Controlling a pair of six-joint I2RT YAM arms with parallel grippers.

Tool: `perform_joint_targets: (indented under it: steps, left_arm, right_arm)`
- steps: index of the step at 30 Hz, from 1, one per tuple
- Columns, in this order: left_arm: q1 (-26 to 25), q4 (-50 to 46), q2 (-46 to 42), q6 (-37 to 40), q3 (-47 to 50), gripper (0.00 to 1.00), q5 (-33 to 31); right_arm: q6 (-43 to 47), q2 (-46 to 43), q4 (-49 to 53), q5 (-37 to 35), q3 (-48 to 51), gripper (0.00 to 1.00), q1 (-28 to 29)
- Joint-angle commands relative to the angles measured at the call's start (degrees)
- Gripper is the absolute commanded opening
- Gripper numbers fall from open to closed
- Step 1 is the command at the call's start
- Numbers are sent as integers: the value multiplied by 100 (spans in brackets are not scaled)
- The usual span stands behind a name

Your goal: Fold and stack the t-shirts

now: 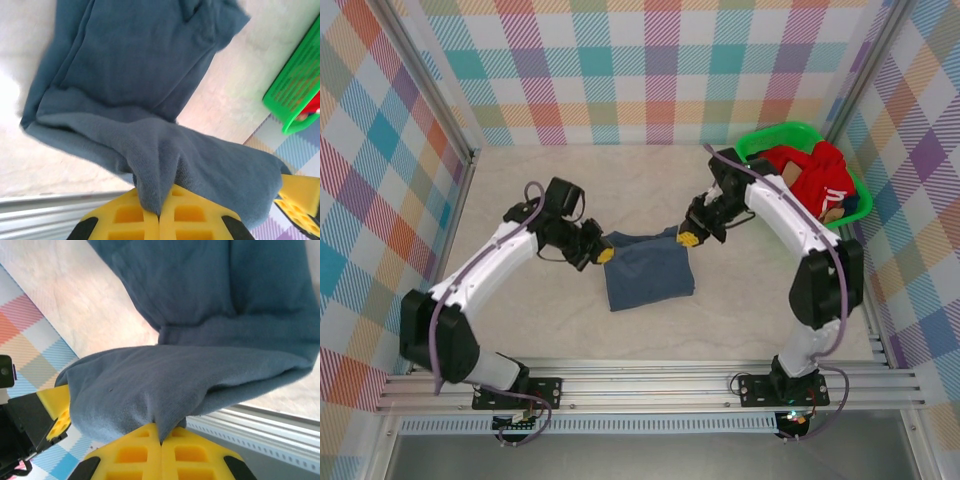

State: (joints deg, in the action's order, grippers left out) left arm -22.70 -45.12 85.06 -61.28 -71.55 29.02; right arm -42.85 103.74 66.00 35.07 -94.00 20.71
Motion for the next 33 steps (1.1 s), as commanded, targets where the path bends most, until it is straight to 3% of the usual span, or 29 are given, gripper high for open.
perform_joint_targets:
  steps: [1,5,7,8,9,10,13,17,23,25,28,33]
  left_arm:
    - [307,-72,717,462,-509,0,54]
    - [552,-363,1862,1039,-1368,0,-244]
    - [644,-277,2351,1208,-1661,5,-365]
    - [672,-145,2524,1271,-1761,15,-376]
    - [687,-15,2666,1352,-1864,36,-441]
    - [689,104,2716,1420,-1951,49,-532]
    - [640,138,2440,1528,-1969,59,-812]
    - [514,79,1423,1454,-1050,60,-1209]
    - [178,629,478,762,822,48,-936]
    - [169,1119,456,430,1141,46,-783]
    - [106,1481,775,190,1146,52,-488]
    - [-76,1242,1312,279,723,52,-583]
  right_arm:
    - [-30,754,-182,99,-519,0,-133]
    - [30,1870,-348,-125,-1468,1,-273]
    - [54,2359,-461,-191,-1890,14,-320]
    - [95,2520,-505,-301,-2070,21,-334]
    - [163,2672,-502,-475,-2273,28,-339]
    - [256,2762,-508,-627,-2449,33,-348]
    - [448,2580,-657,-1065,-2451,47,-348]
    - [509,1564,-1204,-1442,-1182,51,-315]
    - [144,197,-2360,-1395,1224,45,96]
    - [102,145,-2601,-1425,1590,46,252]
    - [129,346,-2891,-1387,1777,48,337]
    - [350,1010,-2728,-1597,1503,48,337]
